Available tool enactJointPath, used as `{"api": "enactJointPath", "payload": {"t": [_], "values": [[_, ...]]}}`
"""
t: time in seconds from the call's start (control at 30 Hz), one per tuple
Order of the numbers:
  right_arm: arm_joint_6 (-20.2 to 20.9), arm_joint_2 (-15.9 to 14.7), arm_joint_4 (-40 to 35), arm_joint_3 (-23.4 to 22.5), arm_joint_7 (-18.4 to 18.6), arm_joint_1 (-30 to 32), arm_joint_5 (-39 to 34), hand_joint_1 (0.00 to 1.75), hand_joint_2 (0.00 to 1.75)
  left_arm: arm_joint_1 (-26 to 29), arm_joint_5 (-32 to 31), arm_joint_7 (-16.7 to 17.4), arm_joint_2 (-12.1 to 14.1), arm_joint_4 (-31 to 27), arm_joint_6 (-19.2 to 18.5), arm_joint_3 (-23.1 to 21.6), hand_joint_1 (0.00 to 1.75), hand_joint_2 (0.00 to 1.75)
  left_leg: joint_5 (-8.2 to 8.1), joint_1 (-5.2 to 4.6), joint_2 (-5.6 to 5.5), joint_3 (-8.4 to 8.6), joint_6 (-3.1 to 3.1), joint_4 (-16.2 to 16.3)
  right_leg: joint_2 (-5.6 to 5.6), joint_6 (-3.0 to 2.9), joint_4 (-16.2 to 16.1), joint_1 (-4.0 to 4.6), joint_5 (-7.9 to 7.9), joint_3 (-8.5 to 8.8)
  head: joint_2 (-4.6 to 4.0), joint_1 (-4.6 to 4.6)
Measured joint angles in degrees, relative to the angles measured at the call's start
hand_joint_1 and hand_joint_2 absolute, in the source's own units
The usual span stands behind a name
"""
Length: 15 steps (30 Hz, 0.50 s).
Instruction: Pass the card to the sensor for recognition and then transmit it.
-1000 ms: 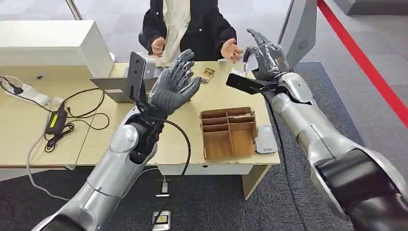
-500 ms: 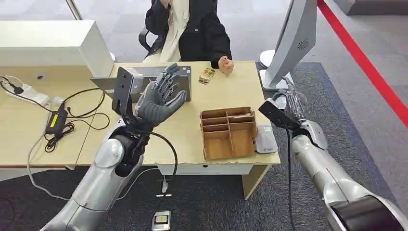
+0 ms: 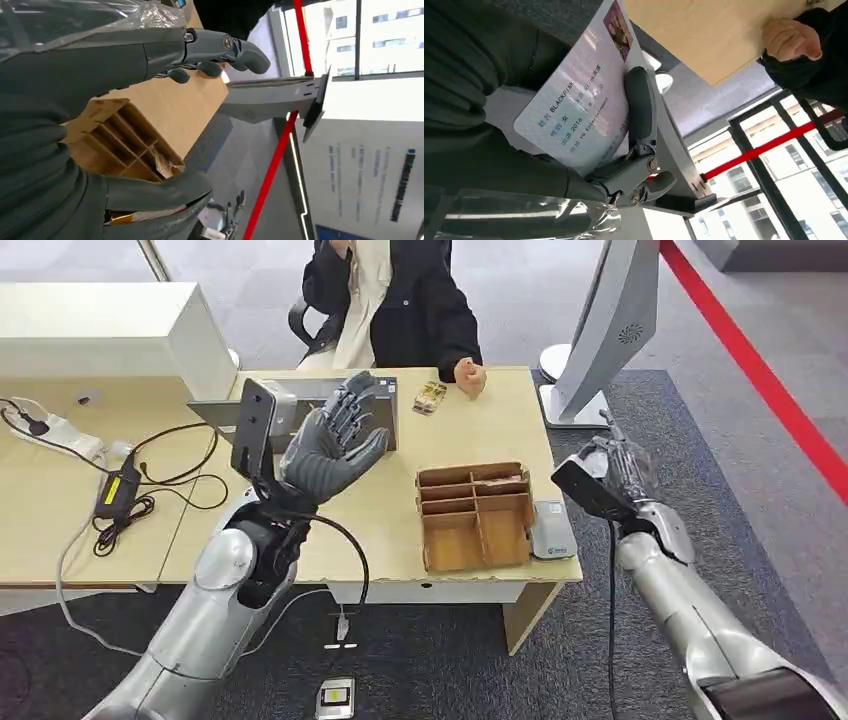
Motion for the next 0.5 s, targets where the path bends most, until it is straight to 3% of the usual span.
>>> {"api": "enactJointPath", "payload": {"t": [0.5], "values": [[3.26,0.15,-2.1,0.26,4.44,3.71,4.83,1.75,1.75,0.2,0.5,0.0,0.02,0.0,-0.2,-0.02,0.0,1.75,0.0,0.0,-0.01,-0.01,0.0,-0.01,0.0,0.0,0.0,0.0,0.0,0.0,0.0,0.0]]}}
